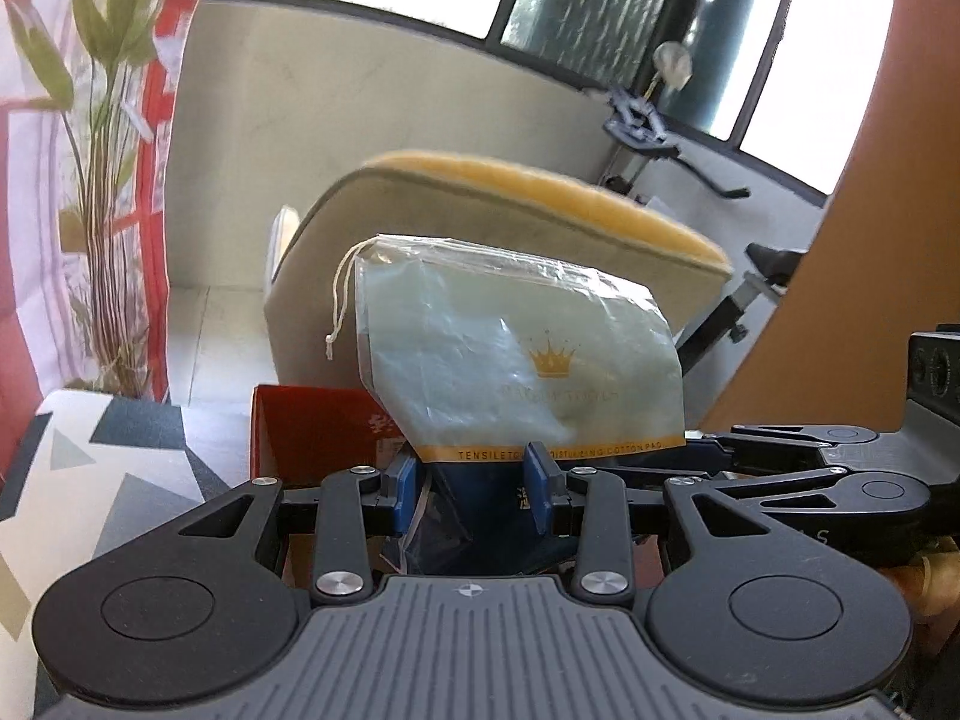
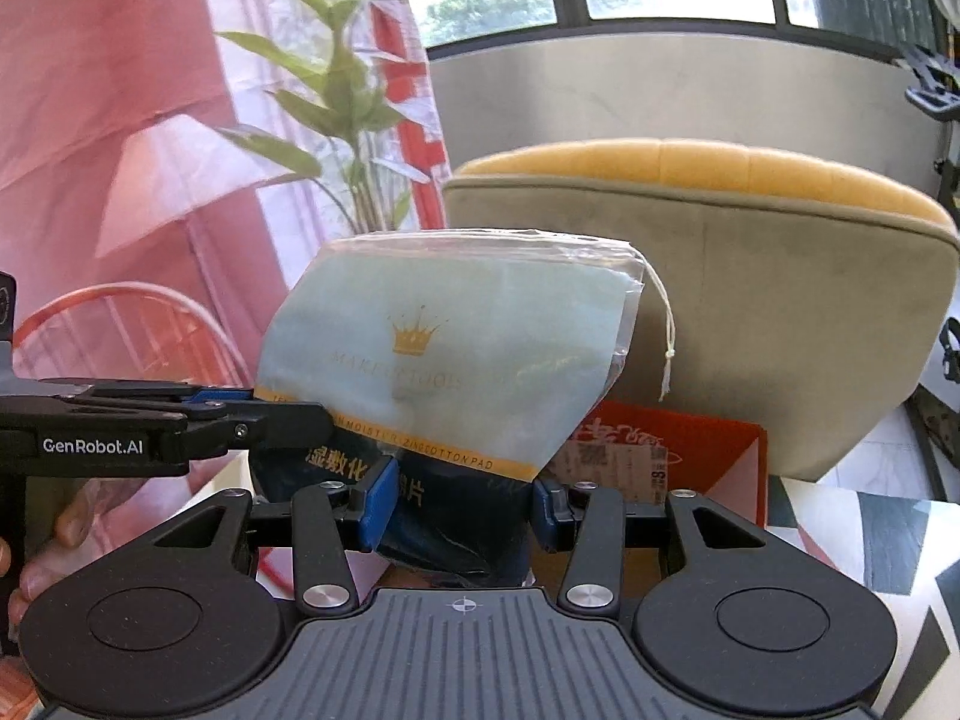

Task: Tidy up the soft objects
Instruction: 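Lift the cotton pad bag and carry it over the red box, then lower the cotton pad bag into the box and open the right gripper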

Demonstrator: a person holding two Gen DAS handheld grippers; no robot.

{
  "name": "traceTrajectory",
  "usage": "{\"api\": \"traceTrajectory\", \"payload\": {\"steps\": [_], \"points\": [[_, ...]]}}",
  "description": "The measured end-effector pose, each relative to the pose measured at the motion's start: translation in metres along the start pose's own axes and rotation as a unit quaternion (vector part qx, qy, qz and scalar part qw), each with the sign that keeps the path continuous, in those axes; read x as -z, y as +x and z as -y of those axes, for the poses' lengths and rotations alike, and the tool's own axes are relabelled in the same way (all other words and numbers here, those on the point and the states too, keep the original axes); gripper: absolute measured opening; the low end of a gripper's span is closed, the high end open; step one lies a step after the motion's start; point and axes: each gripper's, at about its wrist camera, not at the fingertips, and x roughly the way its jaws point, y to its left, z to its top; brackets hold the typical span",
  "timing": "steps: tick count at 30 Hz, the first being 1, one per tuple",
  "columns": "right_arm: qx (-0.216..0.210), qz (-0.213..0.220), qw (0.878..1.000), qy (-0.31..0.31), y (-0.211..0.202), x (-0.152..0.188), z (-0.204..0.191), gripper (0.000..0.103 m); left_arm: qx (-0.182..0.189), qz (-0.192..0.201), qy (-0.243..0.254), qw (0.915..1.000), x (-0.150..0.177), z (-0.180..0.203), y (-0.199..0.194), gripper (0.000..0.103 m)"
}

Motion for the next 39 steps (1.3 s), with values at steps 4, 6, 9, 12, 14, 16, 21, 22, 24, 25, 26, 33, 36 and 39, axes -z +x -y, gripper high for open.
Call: {"api": "traceTrajectory", "payload": {"steps": [4,6,9,12,14,16,21,22,24,25,26,33,36,39], "points": [[0.006,-0.024,0.999,0.032,0.03,-0.002,0.019,0.042,-0.001,-0.04,-0.022,0.999,0.001,-0.01,0.03,0.038],[0.007,-0.04,0.998,0.051,0.042,0.001,0.029,0.041,-0.003,-0.065,-0.035,0.9972,0.003,-0.014,0.047,0.038],[0.013,-0.071,0.994,0.077,0.059,0.011,0.043,0.042,-0.008,-0.099,-0.029,0.9946,0.009,-0.013,0.07,0.039],[0.023,-0.105,0.99,0.094,0.073,0.024,0.054,0.041,-0.006,-0.132,-0.031,0.9908,0.016,-0.012,0.088,0.039],[0.03,-0.128,0.986,0.099,0.079,0.032,0.057,0.041,-0.005,-0.152,-0.03,0.9879,0.022,-0.011,0.096,0.039],[0.033,-0.148,0.983,0.103,0.086,0.04,0.061,0.041,-0.007,-0.165,-0.029,0.9859,0.028,-0.011,0.1,0.039],[0.038,-0.18,0.977,0.111,0.099,0.051,0.059,0.041,-0.015,-0.192,-0.034,0.9807,0.037,-0.018,0.111,0.039],[0.039,-0.186,0.975,0.112,0.102,0.053,0.058,0.041,-0.017,-0.197,-0.033,0.9797,0.039,-0.019,0.111,0.039],[0.04,-0.197,0.973,0.111,0.108,0.056,0.055,0.041,-0.019,-0.205,-0.032,0.9781,0.04,-0.022,0.113,0.039],[0.04,-0.201,0.972,0.112,0.11,0.057,0.054,0.041,-0.019,-0.208,-0.032,0.9774,0.041,-0.022,0.114,0.039],[0.04,-0.205,0.971,0.114,0.114,0.057,0.054,0.041,-0.02,-0.211,-0.032,0.9768,0.042,-0.022,0.115,0.039],[0.042,-0.222,0.966,0.127,0.125,0.059,0.054,0.041,-0.026,-0.215,-0.032,0.9757,0.045,-0.023,0.113,0.039],[0.045,-0.224,0.965,0.129,0.124,0.059,0.056,0.041,-0.033,-0.214,-0.03,0.9758,0.044,-0.025,0.112,0.039],[0.048,-0.227,0.964,0.131,0.128,0.059,0.055,0.041,-0.041,-0.214,-0.025,0.9758,0.044,-0.026,0.111,0.039]]}}
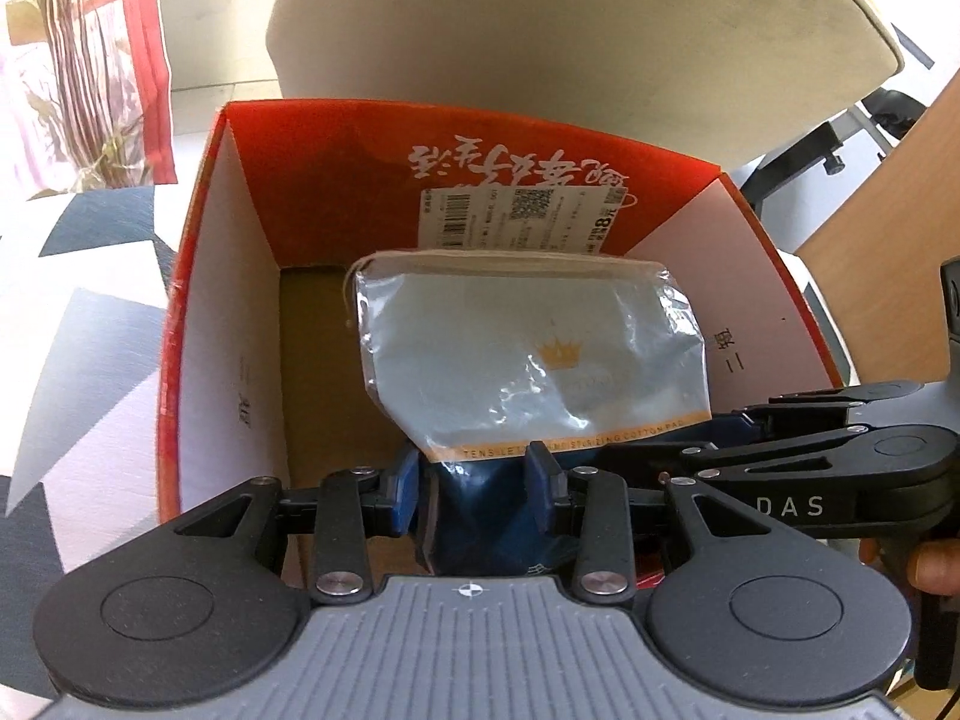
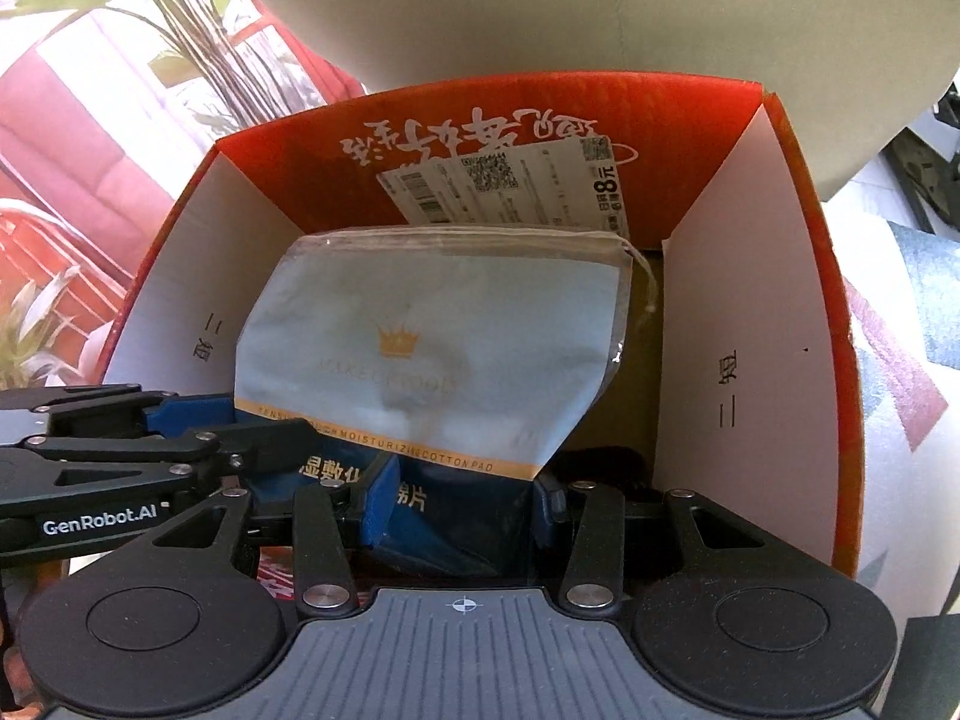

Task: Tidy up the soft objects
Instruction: 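Lower the cotton pad bag into the box and open the right gripper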

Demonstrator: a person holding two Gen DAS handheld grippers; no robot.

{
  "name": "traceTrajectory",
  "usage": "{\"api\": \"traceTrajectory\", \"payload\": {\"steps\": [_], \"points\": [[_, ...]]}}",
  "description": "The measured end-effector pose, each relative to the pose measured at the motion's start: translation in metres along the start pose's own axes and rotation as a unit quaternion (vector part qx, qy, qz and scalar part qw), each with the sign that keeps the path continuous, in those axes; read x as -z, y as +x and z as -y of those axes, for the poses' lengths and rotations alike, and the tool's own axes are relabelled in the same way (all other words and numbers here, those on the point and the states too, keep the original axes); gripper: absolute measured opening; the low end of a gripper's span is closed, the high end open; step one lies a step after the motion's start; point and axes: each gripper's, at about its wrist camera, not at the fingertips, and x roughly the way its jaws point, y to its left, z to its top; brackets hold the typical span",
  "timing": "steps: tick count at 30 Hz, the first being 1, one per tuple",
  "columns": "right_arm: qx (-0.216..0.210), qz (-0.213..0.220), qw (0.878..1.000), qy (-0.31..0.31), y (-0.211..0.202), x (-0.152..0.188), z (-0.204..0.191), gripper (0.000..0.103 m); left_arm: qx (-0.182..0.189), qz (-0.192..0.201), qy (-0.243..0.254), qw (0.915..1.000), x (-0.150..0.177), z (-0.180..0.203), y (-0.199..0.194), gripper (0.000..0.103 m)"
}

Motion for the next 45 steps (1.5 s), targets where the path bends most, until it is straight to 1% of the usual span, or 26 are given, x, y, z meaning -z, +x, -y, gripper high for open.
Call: {"api": "traceTrajectory", "payload": {"steps": [11,16,17,19,24,25,26,28,29,30,31,33,34,35,36,37,38,39,40,45], "points": [[0.004,-0.019,1.0,0.003,0.015,0.002,-0.008,0.041,-0.03,0.011,0.012,0.9994,0.001,-0.002,-0.005,0.039],[0.01,-0.02,1.0,0.015,0.02,0.003,-0.01,0.042,-0.031,0.023,0.015,0.9991,0.001,-0.001,-0.013,0.039],[0.01,-0.017,1.0,0.023,0.019,0.004,-0.01,0.045,-0.033,0.027,0.016,0.999,0.001,0.0,-0.015,0.039],[0.018,-0.003,0.999,0.039,0.015,0.006,-0.008,0.049,-0.036,0.032,0.019,0.9987,0.001,0.001,-0.019,0.039],[0.034,0.04,0.997,0.048,-0.006,0.014,-0.007,0.05,-0.044,0.048,0.026,0.9975,0.006,0.006,-0.033,0.039],[0.033,0.05,0.997,0.048,-0.012,0.015,-0.008,0.052,-0.045,0.052,0.026,0.9973,0.008,0.007,-0.036,0.039],[0.031,0.062,0.997,0.047,-0.02,0.017,-0.008,0.056,-0.046,0.056,0.026,0.997,0.01,0.008,-0.04,0.039],[0.028,0.082,0.995,0.042,-0.033,0.02,-0.01,0.059,-0.049,0.064,0.028,0.9964,0.014,0.009,-0.048,0.041],[0.027,0.093,0.995,0.037,-0.04,0.022,-0.011,0.069,-0.051,0.069,0.03,0.9959,0.016,0.01,-0.052,0.042],[0.026,0.104,0.994,0.033,-0.048,0.024,-0.011,0.075,-0.053,0.075,0.032,0.9953,0.019,0.011,-0.057,0.049],[0.026,0.115,0.993,0.032,-0.054,0.026,-0.011,0.084,-0.054,0.081,0.034,0.9947,0.021,0.011,-0.063,0.057],[0.022,0.135,0.99,0.028,-0.068,0.032,-0.011,0.09,-0.061,0.095,0.038,0.9929,0.026,0.013,-0.074,0.067],[0.021,0.14,0.99,0.025,-0.073,0.034,-0.011,0.095,-0.064,0.1,0.04,0.9921,0.029,0.014,-0.08,0.07],[0.023,0.146,0.989,0.024,-0.079,0.037,-0.011,0.097,-0.067,0.106,0.043,0.9912,0.032,0.016,-0.086,0.072],[0.024,0.155,0.987,0.025,-0.085,0.042,-0.01,0.098,-0.07,0.11,0.043,0.9905,0.035,0.016,-0.09,0.078],[0.023,0.161,0.986,0.028,-0.089,0.046,-0.011,0.103,-0.072,0.115,0.042,0.9898,0.038,0.017,-0.095,0.086],[0.021,0.165,0.986,0.032,-0.093,0.049,-0.011,0.103,-0.075,0.123,0.041,0.9887,0.043,0.017,-0.102,0.09],[0.017,0.17,0.985,0.036,-0.098,0.053,-0.01,0.103,-0.079,0.129,0.038,0.9877,0.046,0.017,-0.107,0.099],[0.014,0.176,0.984,0.037,-0.102,0.057,-0.01,0.103,-0.083,0.136,0.036,0.9866,0.05,0.018,-0.112,0.103],[0.025,0.205,0.978,0.009,-0.124,0.083,-0.02,0.103,-0.098,0.154,0.041,0.9823,0.07,0.025,-0.133,0.103]]}}
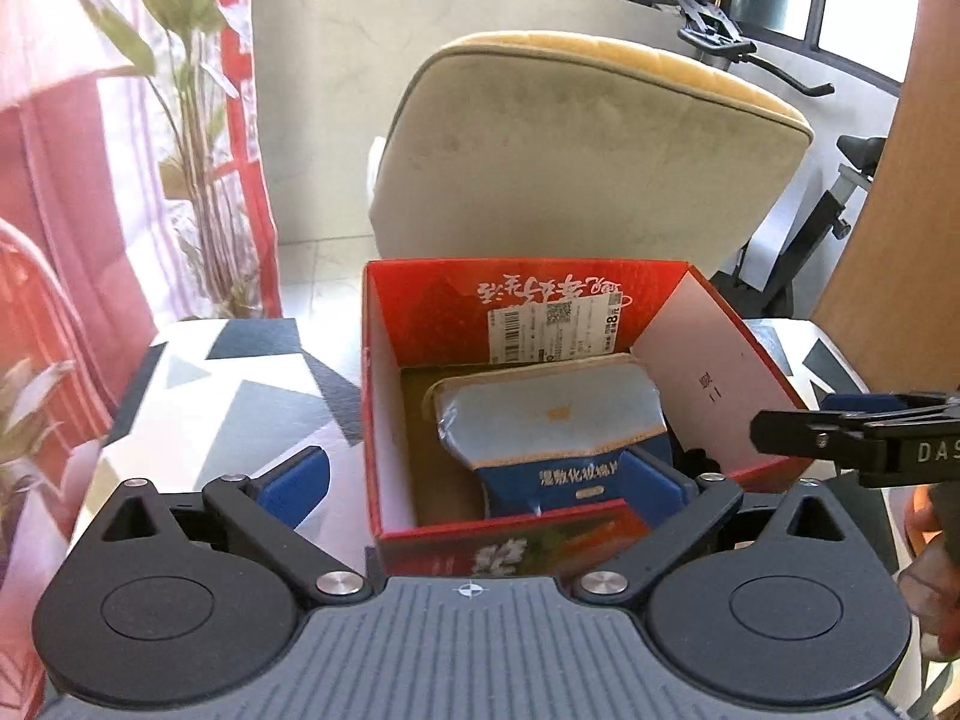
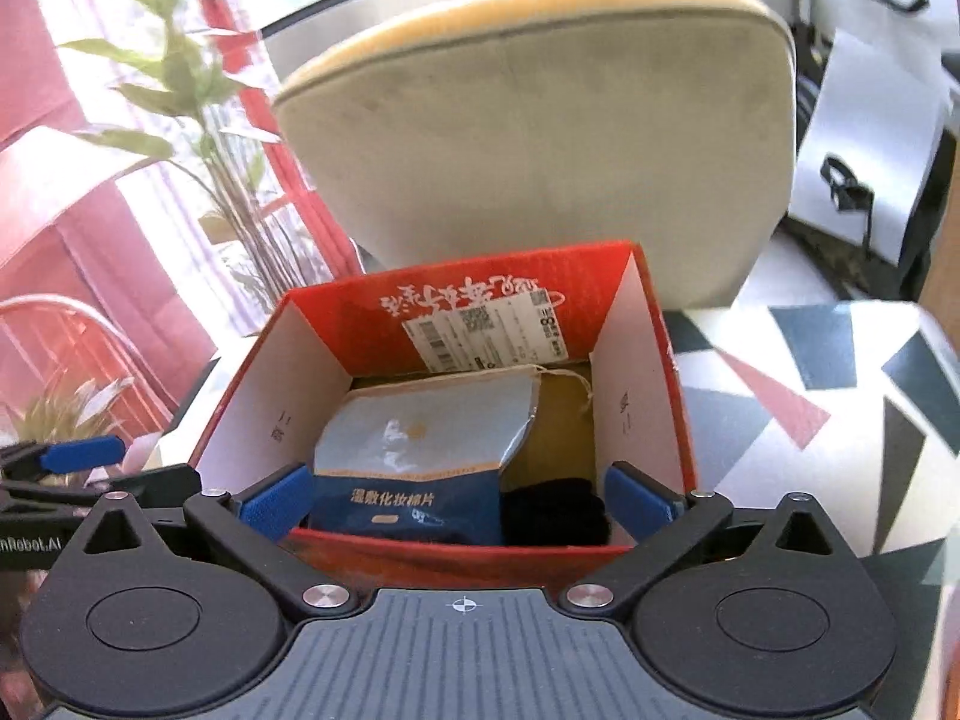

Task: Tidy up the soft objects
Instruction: 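Withdraw the right tool from the box toward the white fur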

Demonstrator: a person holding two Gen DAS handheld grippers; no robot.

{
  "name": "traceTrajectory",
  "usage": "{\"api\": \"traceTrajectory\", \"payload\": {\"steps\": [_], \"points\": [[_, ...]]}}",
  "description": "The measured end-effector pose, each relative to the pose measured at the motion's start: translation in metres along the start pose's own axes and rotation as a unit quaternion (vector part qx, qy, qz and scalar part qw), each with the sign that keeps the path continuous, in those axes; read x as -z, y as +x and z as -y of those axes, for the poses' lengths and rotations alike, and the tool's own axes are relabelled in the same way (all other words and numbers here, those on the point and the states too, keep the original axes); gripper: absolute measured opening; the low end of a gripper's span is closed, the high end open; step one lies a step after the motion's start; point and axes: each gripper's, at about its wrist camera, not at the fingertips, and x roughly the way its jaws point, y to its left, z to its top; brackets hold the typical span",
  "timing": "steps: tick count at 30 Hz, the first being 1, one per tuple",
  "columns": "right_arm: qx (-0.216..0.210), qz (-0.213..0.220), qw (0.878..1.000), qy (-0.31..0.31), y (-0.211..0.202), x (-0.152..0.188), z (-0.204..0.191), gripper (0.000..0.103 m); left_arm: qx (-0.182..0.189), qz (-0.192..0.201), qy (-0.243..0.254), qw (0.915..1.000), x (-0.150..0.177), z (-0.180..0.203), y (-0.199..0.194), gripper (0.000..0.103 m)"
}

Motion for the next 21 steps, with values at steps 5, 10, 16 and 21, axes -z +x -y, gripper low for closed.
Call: {"api": "traceTrajectory", "payload": {"steps": [5,10,16,21], "points": [[-0.001,0.032,0.999,-0.022,-0.029,0.017,-0.005,0.103,-0.006,0.018,0.013,0.9997,0.015,0.003,-0.028,0.103],[0.005,0.058,0.998,-0.036,-0.055,0.038,-0.007,0.103,-0.013,0.034,0.01,0.9993,0.033,0.004,-0.048,0.103],[0.011,0.078,0.996,-0.042,-0.075,0.068,-0.004,0.103,-0.019,0.041,-0.006,0.999,0.06,0.002,-0.067,0.103],[0.015,0.076,0.996,-0.054,-0.082,0.1,-0.004,0.103,-0.023,0.034,-0.014,0.9991,0.081,0.001,-0.07,0.103]]}}
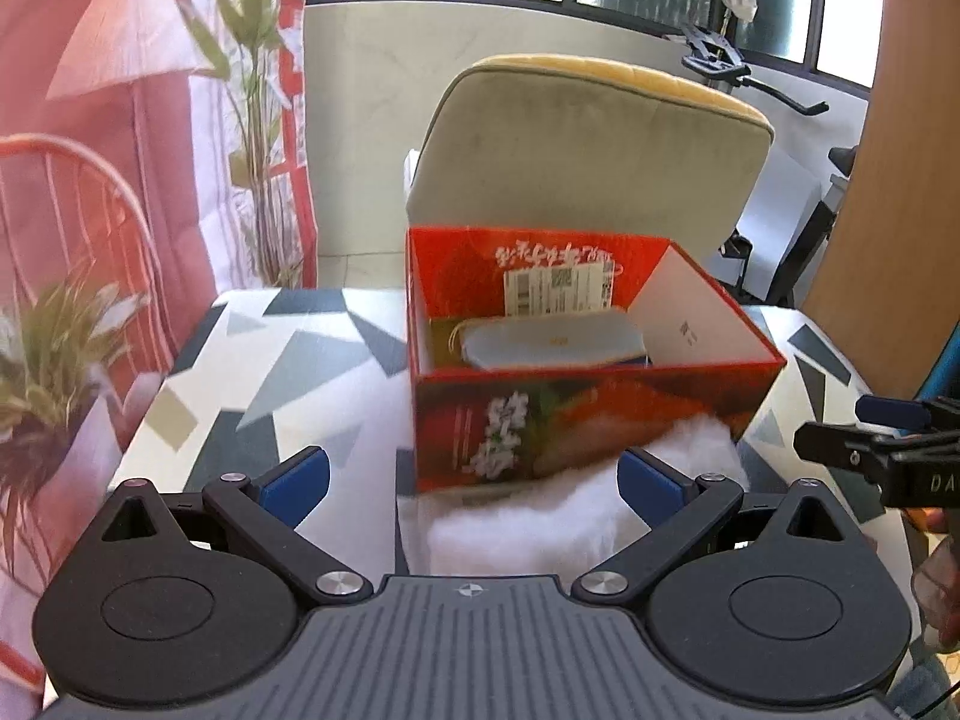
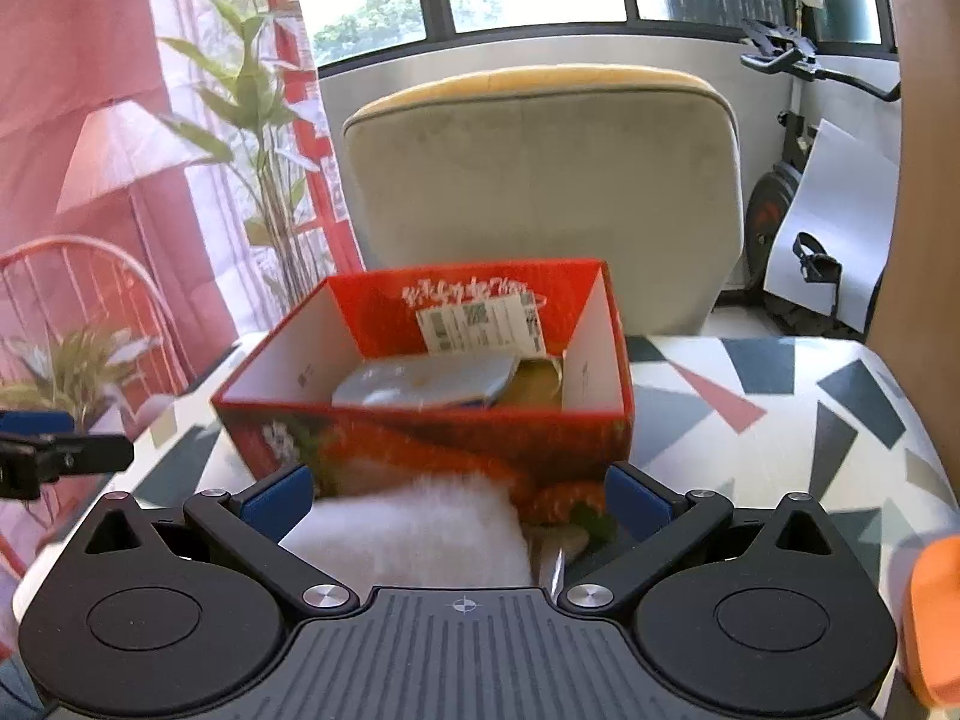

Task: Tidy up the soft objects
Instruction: 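Lower the right tool onto the black padded eye mask in the pile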

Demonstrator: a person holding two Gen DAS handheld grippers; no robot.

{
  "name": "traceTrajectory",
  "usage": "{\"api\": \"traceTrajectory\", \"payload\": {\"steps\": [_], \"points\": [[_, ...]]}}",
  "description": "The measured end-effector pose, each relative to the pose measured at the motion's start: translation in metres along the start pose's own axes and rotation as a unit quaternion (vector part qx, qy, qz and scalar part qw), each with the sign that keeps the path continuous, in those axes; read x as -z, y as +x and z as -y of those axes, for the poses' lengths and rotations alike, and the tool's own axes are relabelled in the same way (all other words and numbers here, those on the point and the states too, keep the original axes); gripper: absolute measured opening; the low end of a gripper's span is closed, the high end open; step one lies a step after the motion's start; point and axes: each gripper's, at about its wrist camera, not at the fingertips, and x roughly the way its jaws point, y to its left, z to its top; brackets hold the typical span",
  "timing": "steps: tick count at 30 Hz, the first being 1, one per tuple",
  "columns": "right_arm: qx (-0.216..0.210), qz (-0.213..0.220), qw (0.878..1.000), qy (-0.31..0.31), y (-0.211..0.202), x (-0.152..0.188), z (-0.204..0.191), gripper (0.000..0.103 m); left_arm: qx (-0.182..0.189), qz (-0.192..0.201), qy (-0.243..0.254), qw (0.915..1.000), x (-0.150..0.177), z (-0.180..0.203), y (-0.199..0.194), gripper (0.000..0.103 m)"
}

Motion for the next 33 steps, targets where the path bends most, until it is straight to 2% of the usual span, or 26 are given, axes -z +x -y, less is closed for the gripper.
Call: {"api": "traceTrajectory", "payload": {"steps": [4,7,11,15,17,22,24,27,30,33], "points": [[-0.005,-0.002,1.0,-0.013,-0.005,0.025,-0.005,0.103,-0.014,0.0,-0.01,0.9998,0.019,-0.001,-0.002,0.103],[-0.012,-0.005,1.0,-0.02,-0.009,0.043,-0.006,0.103,0.005,-0.013,-0.03,0.9995,0.035,-0.004,-0.002,0.103],[-0.015,-0.019,1.0,0.001,-0.012,0.065,-0.002,0.102,0.044,-0.035,-0.068,0.9961,0.053,-0.008,-0.001,0.103],[-0.009,-0.034,0.999,0.013,-0.013,0.081,0.003,0.098,0.047,-0.047,-0.066,0.9956,0.063,-0.005,0.002,0.101],[-0.009,-0.039,0.999,0.016,-0.013,0.089,0.005,0.097,0.054,-0.049,-0.065,0.9952,0.068,-0.003,0.002,0.098],[-0.01,-0.047,0.999,0.009,-0.013,0.103,0.004,0.09,0.072,-0.069,-0.055,0.9935,0.083,0.004,0.008,0.079],[-0.009,-0.053,0.999,0.004,-0.012,0.107,0.003,0.089,0.091,-0.079,-0.067,0.9904,0.085,0.002,0.012,0.074],[-0.011,-0.056,0.998,0.001,-0.009,0.109,0.003,0.089,0.108,-0.089,-0.079,0.9869,0.088,0.0,0.018,0.072],[-0.01,-0.06,0.998,-0.005,-0.006,0.109,0.001,0.088,0.106,-0.097,-0.081,0.9862,0.09,0.0,0.022,0.069],[-0.008,-0.069,0.998,-0.003,-0.002,0.111,0.002,0.088,0.1,-0.088,-0.082,0.9877,0.089,-0.001,0.019,0.068]]}}
